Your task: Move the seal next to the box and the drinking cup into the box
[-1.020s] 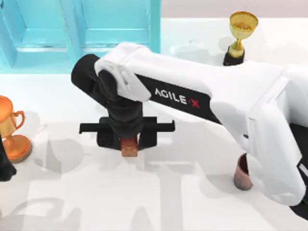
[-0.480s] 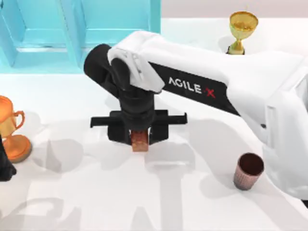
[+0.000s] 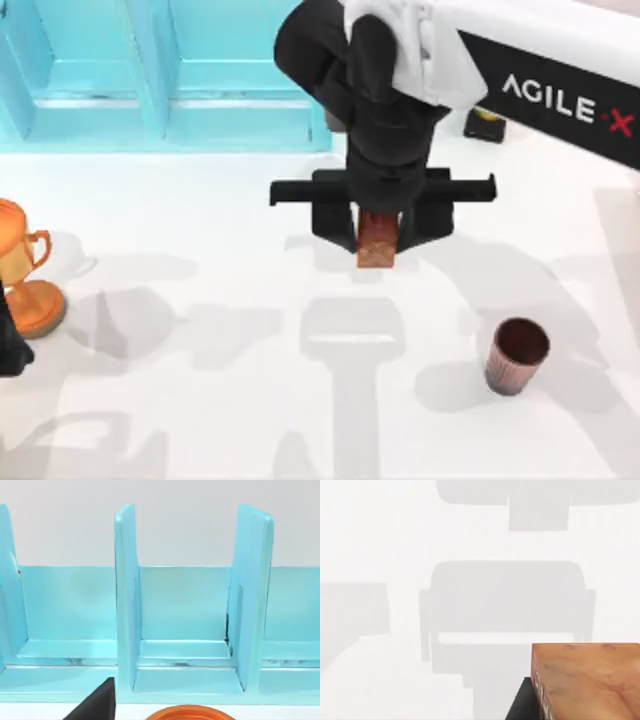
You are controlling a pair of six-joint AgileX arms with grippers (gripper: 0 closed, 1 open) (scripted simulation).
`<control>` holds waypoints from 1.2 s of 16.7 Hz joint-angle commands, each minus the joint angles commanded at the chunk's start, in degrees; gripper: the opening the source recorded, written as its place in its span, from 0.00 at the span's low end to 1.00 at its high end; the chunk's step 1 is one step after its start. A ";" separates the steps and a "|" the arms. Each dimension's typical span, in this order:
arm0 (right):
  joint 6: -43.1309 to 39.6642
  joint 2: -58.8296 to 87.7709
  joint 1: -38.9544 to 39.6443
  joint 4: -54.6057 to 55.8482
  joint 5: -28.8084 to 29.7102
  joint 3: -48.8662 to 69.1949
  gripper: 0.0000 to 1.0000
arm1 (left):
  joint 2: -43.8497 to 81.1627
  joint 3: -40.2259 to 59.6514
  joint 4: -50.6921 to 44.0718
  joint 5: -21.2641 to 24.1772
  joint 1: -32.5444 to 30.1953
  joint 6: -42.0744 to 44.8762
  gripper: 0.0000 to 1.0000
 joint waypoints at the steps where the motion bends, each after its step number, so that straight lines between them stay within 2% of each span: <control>1: -0.16 -0.16 -0.08 -0.11 -0.03 -0.11 0.00 | 0.00 0.00 0.00 0.00 0.00 0.00 1.00; 7: -2.20 -1.63 -1.98 0.41 -0.15 -1.71 0.00 | 0.00 0.00 0.00 0.00 0.00 0.00 1.00; 16: -27.88 -18.30 -27.46 3.73 -2.61 -21.20 0.00 | 0.00 0.00 0.00 0.00 0.00 0.00 1.00; 20: -30.86 -20.77 -30.46 4.21 -3.04 -24.05 0.00 | 0.00 0.00 0.00 0.00 0.00 0.00 1.00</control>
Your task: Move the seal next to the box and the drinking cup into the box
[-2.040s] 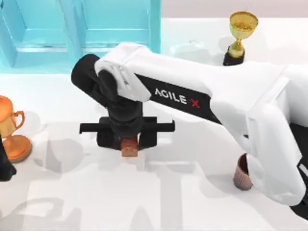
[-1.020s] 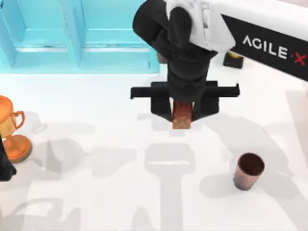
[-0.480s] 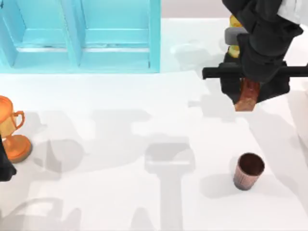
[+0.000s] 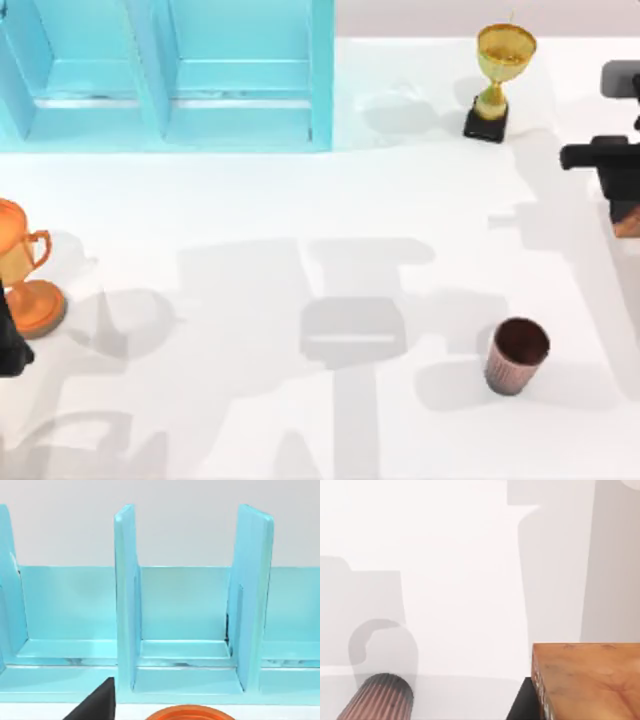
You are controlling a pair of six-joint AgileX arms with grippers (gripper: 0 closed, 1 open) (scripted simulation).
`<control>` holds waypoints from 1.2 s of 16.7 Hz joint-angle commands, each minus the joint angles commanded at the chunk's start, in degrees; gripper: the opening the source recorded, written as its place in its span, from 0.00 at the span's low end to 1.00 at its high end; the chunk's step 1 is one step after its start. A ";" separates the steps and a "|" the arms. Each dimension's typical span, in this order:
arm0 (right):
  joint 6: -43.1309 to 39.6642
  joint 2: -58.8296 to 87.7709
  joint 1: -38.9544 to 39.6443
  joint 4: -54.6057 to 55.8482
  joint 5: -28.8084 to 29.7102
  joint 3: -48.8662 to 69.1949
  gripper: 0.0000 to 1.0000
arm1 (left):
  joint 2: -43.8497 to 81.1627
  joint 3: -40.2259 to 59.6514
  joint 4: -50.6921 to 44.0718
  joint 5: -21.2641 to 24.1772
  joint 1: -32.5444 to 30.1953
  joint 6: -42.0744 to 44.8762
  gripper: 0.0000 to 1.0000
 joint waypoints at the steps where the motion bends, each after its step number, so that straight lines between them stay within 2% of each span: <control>1: 0.00 0.00 0.00 0.00 0.00 0.00 0.00 | 0.00 0.00 0.00 0.00 0.00 0.00 1.00; 20: 0.06 3.64 0.01 14.00 0.02 -10.36 0.00 | 0.00 0.00 0.00 0.00 0.00 0.00 1.00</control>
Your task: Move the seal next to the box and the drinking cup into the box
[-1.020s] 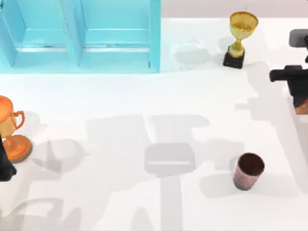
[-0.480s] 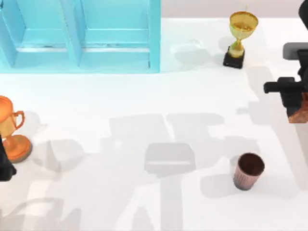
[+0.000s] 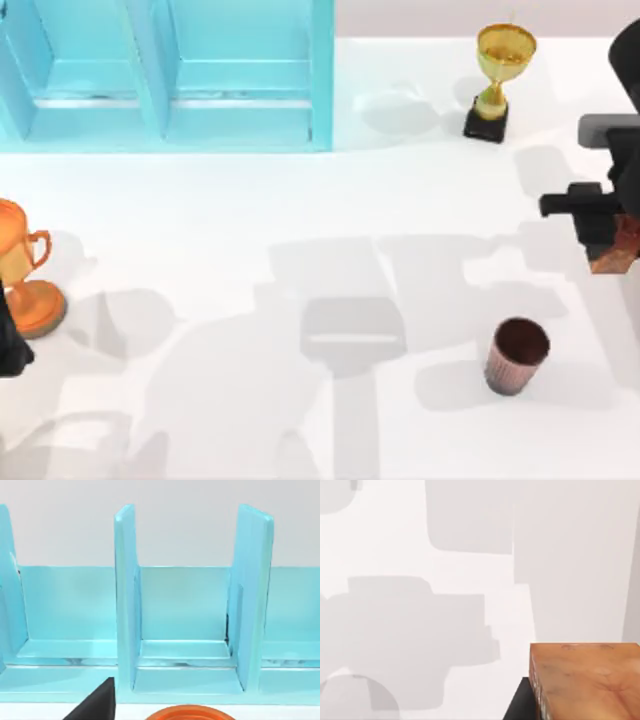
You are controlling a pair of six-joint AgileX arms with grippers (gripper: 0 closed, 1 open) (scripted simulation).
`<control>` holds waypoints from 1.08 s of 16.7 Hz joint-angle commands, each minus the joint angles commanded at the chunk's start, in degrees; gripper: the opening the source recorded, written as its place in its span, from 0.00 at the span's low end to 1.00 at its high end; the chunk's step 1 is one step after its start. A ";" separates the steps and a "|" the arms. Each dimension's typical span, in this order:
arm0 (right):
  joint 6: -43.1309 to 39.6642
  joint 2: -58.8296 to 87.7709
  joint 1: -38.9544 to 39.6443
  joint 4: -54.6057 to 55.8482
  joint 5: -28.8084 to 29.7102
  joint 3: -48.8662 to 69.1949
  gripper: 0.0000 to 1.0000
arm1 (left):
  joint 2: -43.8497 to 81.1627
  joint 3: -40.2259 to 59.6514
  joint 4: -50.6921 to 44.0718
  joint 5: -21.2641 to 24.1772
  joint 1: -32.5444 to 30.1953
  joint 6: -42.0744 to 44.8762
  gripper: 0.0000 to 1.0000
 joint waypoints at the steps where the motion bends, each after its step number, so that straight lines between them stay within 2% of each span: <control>1: 0.00 0.00 0.00 0.00 0.00 0.00 0.00 | 0.00 0.00 0.00 0.00 0.00 0.00 1.00; 3: 0.00 0.00 0.00 0.00 0.00 0.00 0.00 | 0.00 0.00 0.00 0.00 0.00 0.00 1.00; 16: 0.00 0.00 0.00 0.00 0.00 0.00 0.98 | 0.00 0.00 0.00 0.00 0.00 0.00 1.00; 18: 0.00 0.00 0.00 0.00 0.00 0.00 1.00 | 0.00 0.00 0.00 0.00 0.00 0.00 1.00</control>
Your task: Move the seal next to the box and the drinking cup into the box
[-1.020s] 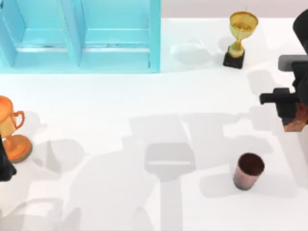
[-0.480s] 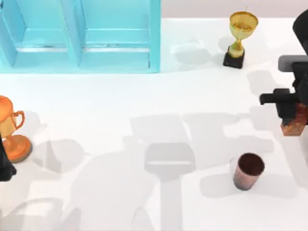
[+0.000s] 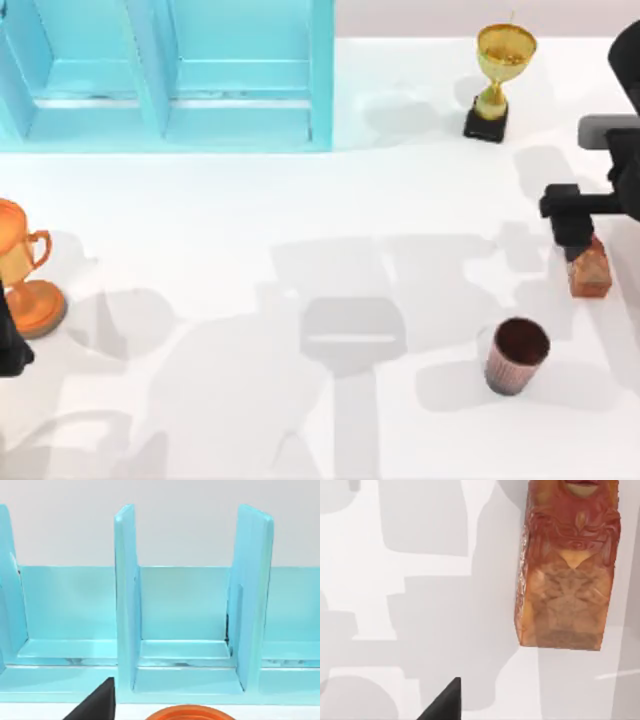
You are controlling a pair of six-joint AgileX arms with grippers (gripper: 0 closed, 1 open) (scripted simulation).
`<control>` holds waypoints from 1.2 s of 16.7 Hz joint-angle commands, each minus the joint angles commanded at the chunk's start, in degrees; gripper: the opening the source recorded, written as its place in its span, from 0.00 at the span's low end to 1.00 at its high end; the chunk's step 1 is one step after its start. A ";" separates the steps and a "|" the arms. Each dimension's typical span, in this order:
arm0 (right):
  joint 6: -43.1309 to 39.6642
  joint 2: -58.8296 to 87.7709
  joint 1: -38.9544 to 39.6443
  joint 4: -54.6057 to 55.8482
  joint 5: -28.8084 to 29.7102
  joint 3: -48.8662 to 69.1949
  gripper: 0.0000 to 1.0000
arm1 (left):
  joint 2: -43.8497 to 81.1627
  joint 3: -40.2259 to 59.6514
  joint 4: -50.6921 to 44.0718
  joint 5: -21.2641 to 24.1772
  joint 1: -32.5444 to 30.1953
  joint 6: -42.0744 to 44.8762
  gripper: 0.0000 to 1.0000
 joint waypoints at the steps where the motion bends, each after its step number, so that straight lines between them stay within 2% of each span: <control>1: 0.00 0.00 0.00 0.00 0.00 0.00 1.00 | 0.00 0.00 0.00 0.00 0.00 0.00 1.00; 9: -0.12 -0.22 0.23 -0.84 -0.04 0.80 1.00 | 0.00 0.00 0.00 0.00 0.00 0.00 1.00; 20: -0.26 -2.52 -0.18 -21.92 -0.05 19.48 1.00 | 0.00 0.00 0.00 0.00 0.00 0.00 1.00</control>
